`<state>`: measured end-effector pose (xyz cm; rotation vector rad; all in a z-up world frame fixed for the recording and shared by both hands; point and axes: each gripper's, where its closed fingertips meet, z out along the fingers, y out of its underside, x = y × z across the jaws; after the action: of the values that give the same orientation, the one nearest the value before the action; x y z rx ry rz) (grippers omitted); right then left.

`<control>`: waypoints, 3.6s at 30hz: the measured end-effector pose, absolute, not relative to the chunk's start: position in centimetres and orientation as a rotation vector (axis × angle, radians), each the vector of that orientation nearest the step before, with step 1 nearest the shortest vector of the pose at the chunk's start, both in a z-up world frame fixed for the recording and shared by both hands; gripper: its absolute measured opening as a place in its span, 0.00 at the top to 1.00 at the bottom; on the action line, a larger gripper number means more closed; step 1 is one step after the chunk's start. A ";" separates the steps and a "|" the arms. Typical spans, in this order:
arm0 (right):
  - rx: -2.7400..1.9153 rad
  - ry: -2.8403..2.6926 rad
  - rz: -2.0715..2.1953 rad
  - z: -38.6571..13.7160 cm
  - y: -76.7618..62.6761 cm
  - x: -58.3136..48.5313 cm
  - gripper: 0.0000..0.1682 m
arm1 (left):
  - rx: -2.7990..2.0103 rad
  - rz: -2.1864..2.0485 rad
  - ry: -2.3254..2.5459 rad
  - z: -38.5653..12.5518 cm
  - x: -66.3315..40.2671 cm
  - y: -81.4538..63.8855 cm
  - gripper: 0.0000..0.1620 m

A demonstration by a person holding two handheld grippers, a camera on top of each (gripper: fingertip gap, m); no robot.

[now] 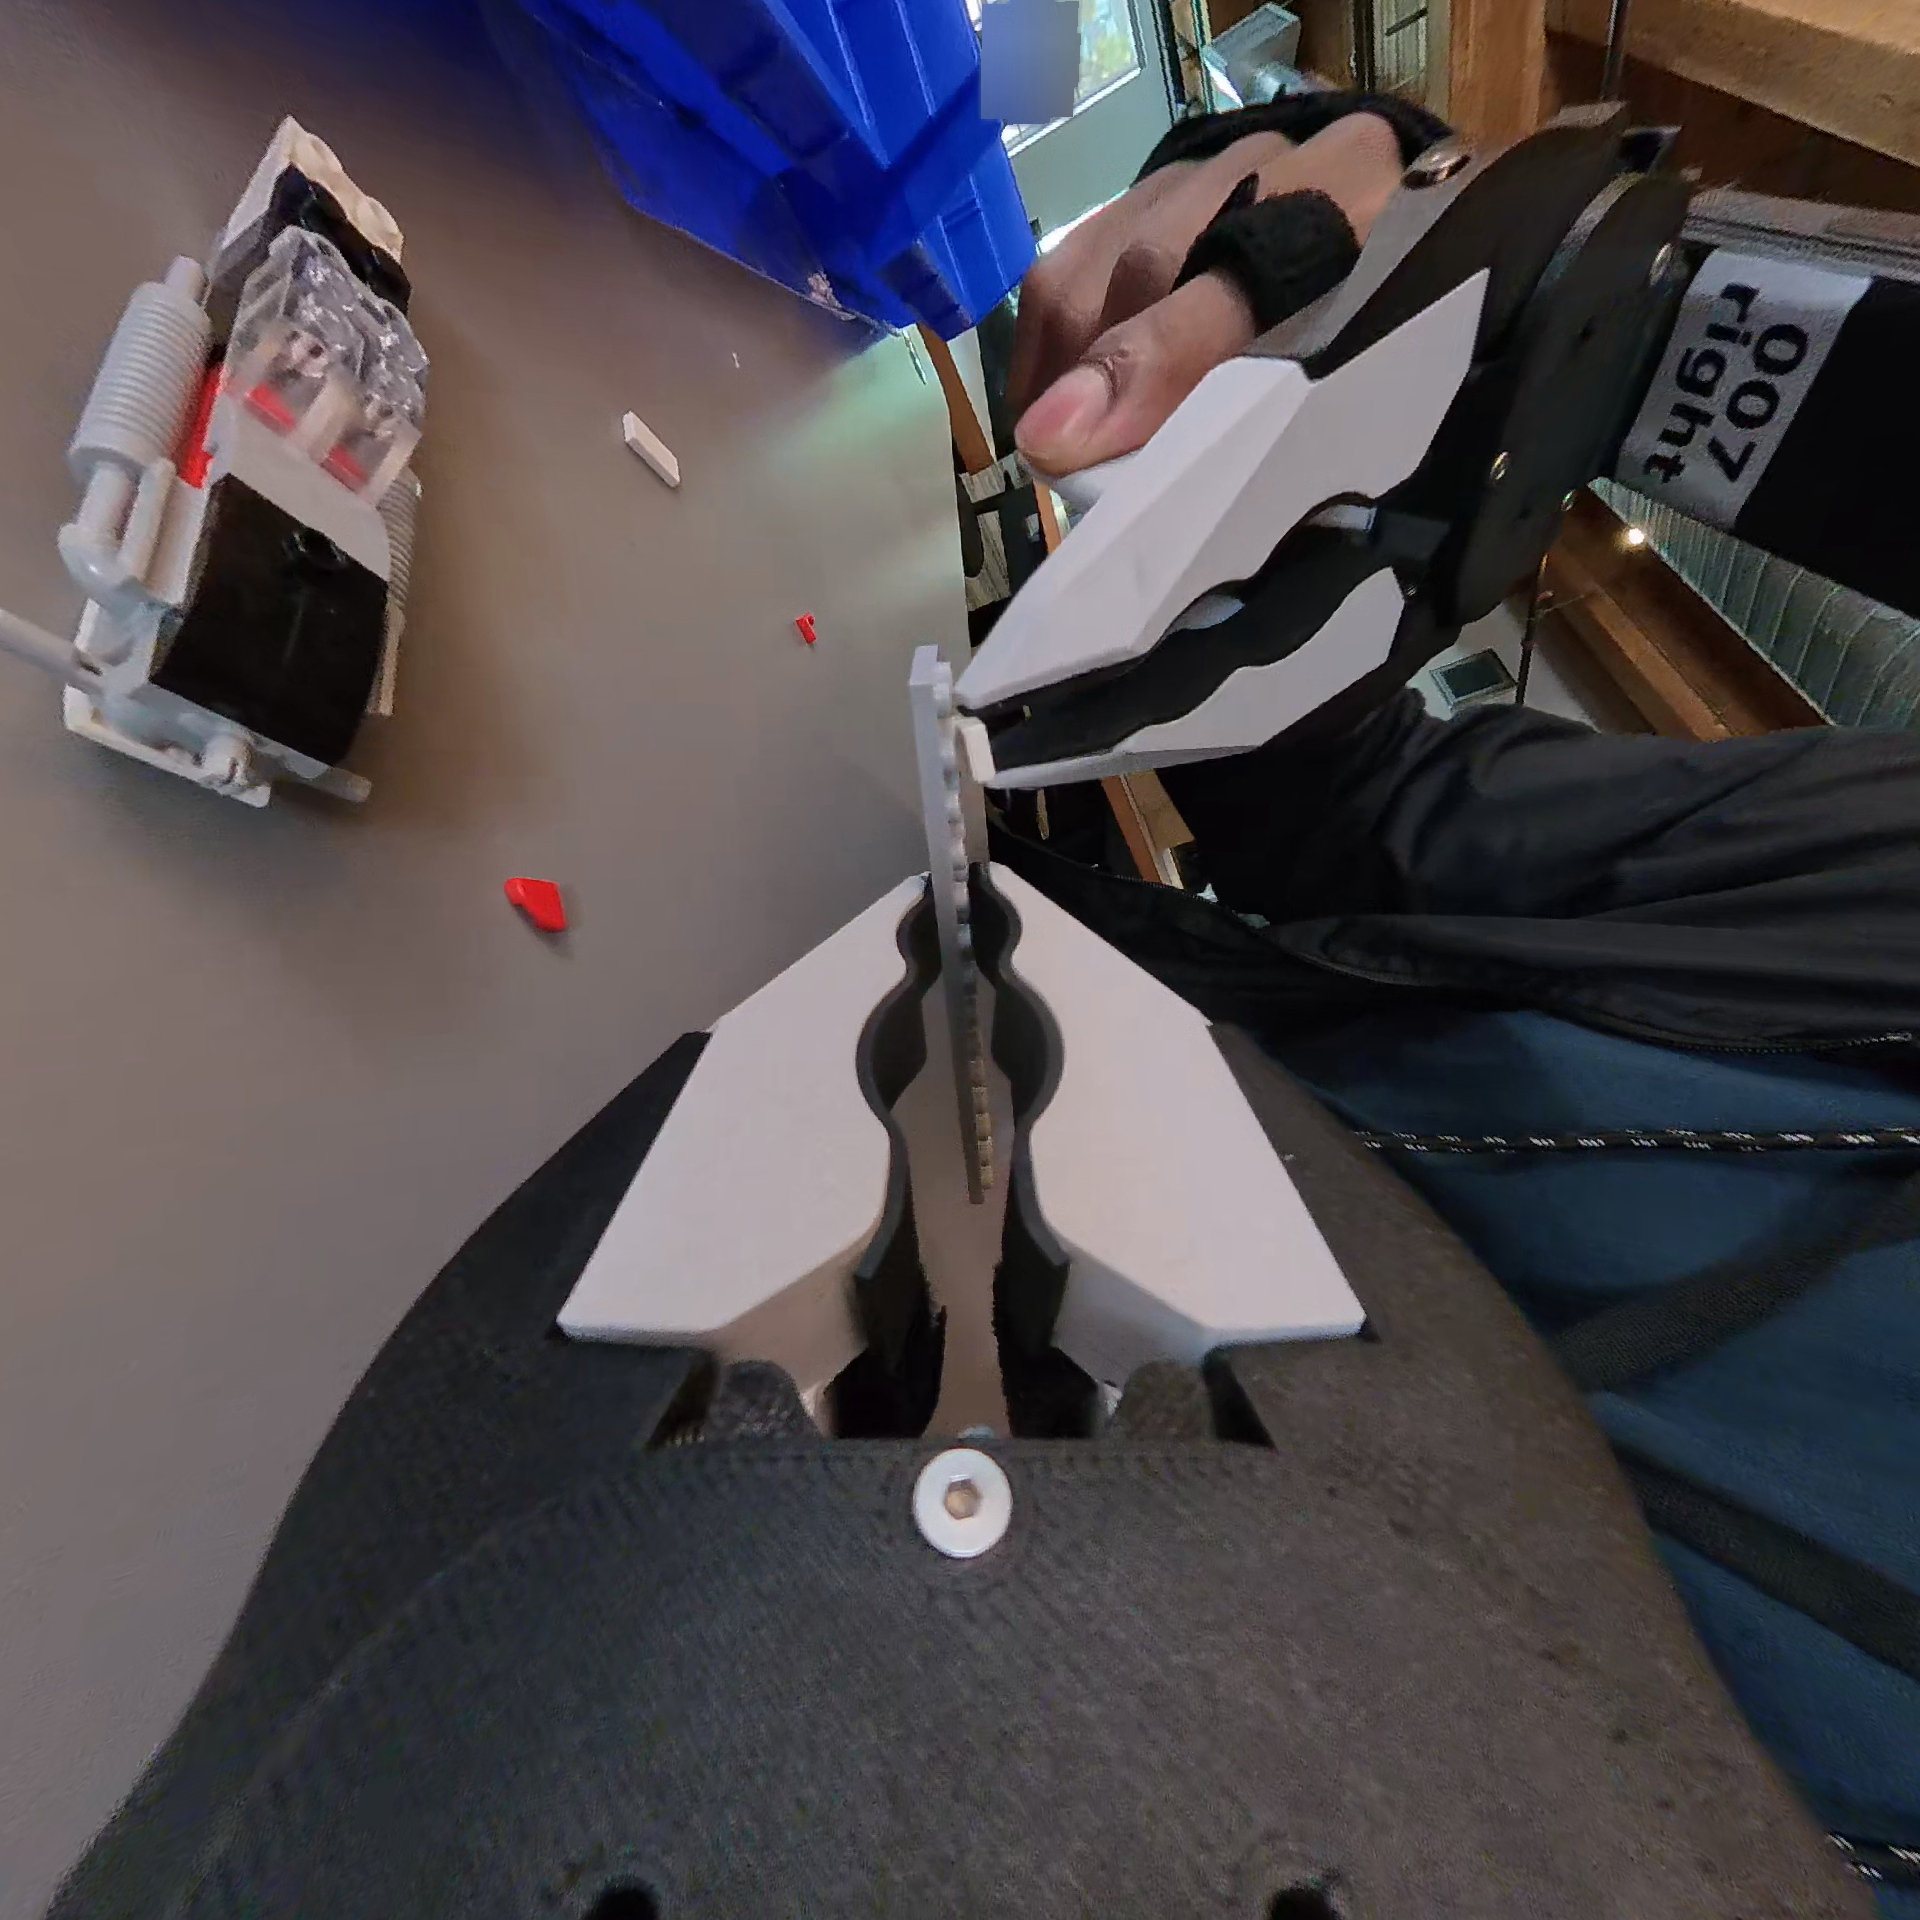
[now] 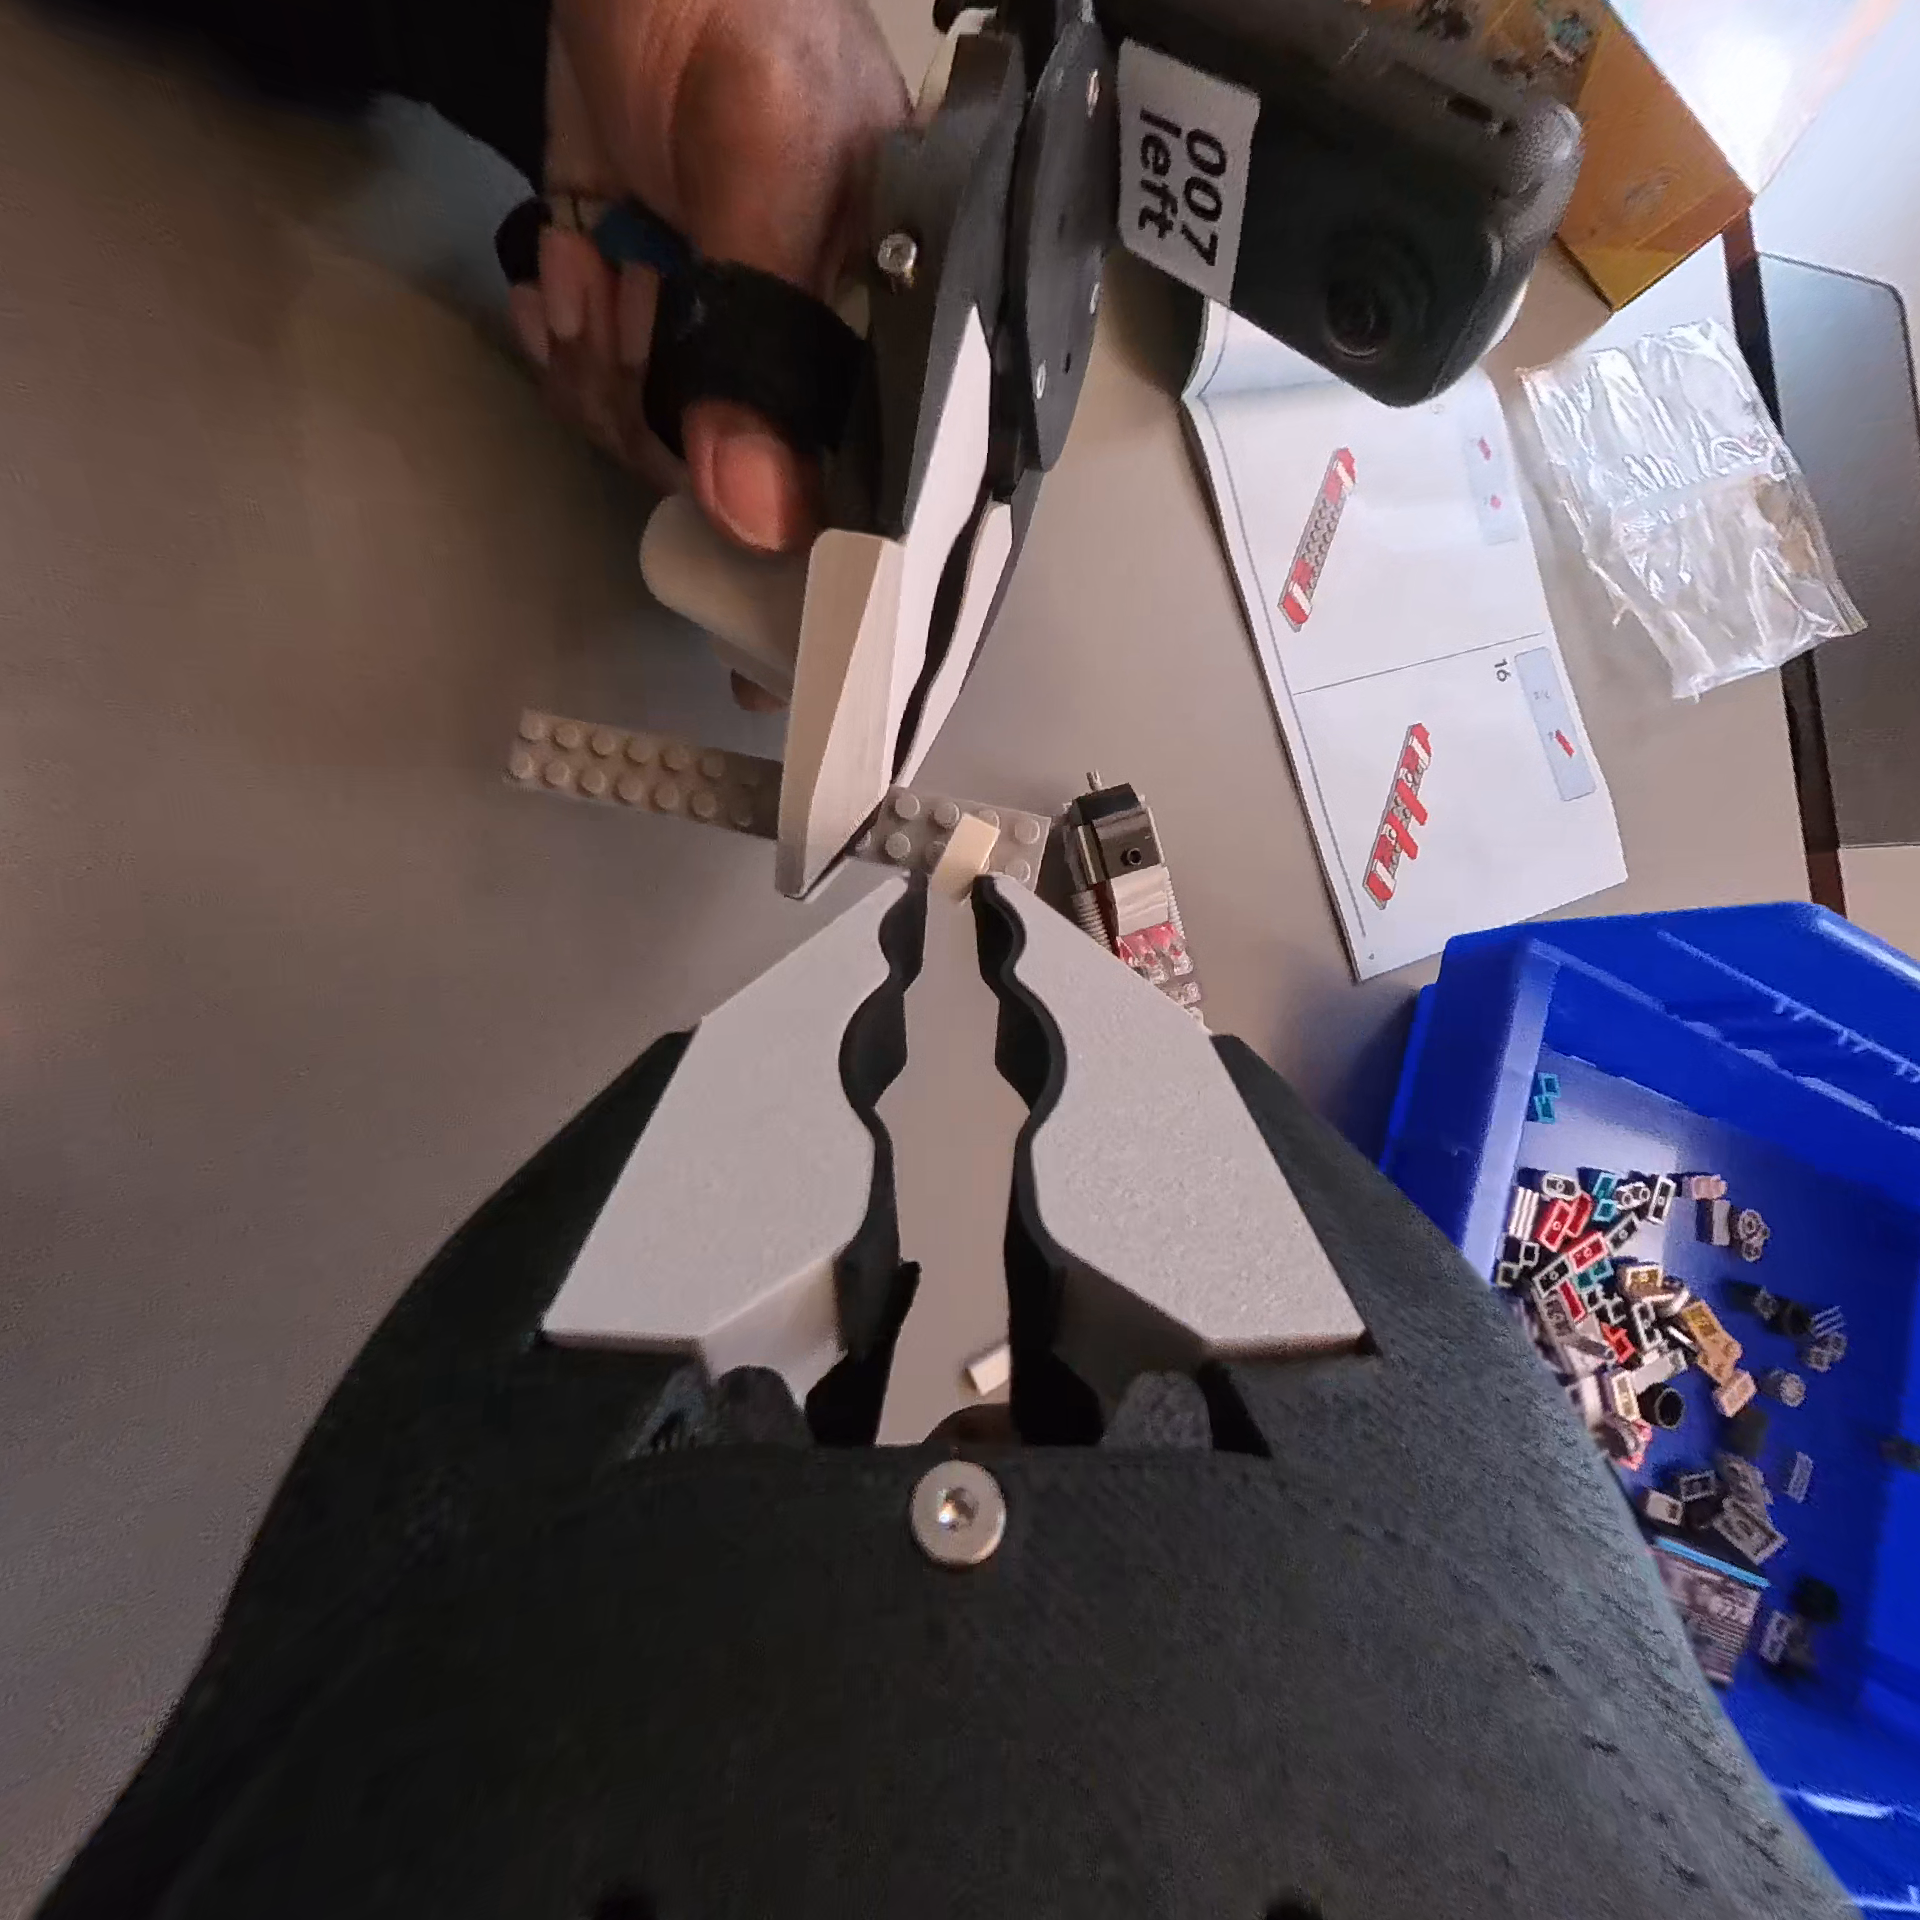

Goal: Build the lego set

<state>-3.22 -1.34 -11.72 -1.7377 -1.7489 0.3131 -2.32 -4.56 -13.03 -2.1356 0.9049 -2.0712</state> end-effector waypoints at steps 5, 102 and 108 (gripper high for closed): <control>-1.721 -1.790 0.290 -11.6 -1.1 -3.2 0.94 | -2.136 -2.069 0.919 -13.1 -2.3 -4.7 0.97; -2.137 -0.437 1.466 -11.5 -0.7 -3.6 0.90 | -2.087 -2.136 0.930 -12.3 -2.2 -5.2 0.97; -2.142 -0.475 1.467 -11.3 -0.8 -3.7 0.93 | -2.087 -2.129 0.944 -12.4 -2.2 -5.3 0.97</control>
<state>-3.69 -0.79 -11.30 -2.1417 -0.4746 1.4672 -2.15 -5.33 -12.38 -2.0869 0.9436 -2.1294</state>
